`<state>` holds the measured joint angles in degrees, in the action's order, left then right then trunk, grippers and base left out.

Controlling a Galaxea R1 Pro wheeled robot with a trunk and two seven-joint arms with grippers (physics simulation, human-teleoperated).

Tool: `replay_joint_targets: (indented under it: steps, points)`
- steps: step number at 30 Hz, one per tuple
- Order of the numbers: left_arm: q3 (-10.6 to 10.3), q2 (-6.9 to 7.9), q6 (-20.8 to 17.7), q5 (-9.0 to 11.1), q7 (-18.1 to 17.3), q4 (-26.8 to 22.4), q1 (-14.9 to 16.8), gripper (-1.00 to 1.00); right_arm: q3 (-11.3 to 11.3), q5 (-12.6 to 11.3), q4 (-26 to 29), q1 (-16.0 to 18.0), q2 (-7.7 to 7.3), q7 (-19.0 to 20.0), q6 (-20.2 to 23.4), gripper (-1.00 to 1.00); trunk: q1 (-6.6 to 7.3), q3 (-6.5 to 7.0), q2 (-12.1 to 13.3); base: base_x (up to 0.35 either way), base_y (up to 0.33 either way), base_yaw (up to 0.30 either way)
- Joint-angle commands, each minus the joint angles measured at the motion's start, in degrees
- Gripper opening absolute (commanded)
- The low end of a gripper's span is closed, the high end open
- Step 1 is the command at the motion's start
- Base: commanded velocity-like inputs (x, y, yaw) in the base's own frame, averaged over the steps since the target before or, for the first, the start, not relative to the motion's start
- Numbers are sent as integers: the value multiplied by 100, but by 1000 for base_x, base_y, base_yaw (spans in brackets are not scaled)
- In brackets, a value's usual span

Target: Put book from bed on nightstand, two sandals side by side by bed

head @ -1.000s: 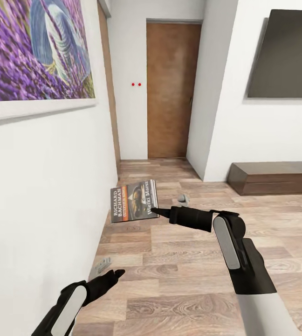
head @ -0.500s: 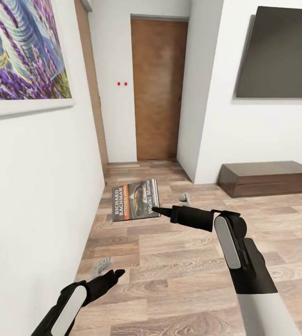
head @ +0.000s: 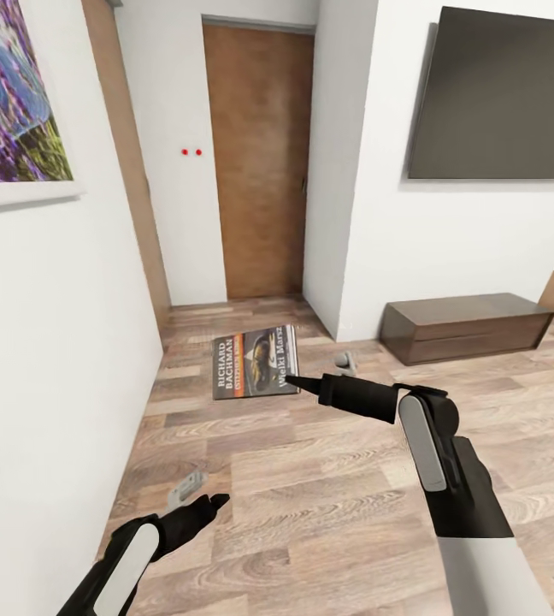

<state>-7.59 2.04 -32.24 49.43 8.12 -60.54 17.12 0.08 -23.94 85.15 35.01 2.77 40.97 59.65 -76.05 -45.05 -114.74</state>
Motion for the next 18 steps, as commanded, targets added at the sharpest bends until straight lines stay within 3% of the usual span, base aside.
replay_joint_targets:
  steps: [1,5,8,10,11,18]
  points:
    - [-14,7,-8,63,52,-9,1,100,-19,-23,1,6,4,34,35,-100,-3,-6,-3,323,72,-251]
    - [-14,7,-7,65,50,-9,1,100,-35,-23,0,6,4,34,35,-100,-3,-6,-3,319,114,-255]
    - [-11,3,0,56,53,8,1,100,-194,-26,-4,6,-90,34,35,-100,-3,-6,-3,312,166,-261]
    - [-9,-8,25,53,51,40,1,100,-357,-28,-5,6,-148,32,35,-100,-3,-6,-3,312,154,-262]
    - [-16,-52,606,85,41,138,1,100,-992,-24,-7,7,-247,21,35,-100,-3,-6,-3,312,103,-262]
    - [-27,-74,776,83,40,158,1,100,-1264,-23,-1,6,-281,17,35,-100,-3,-6,-3,313,83,-262]
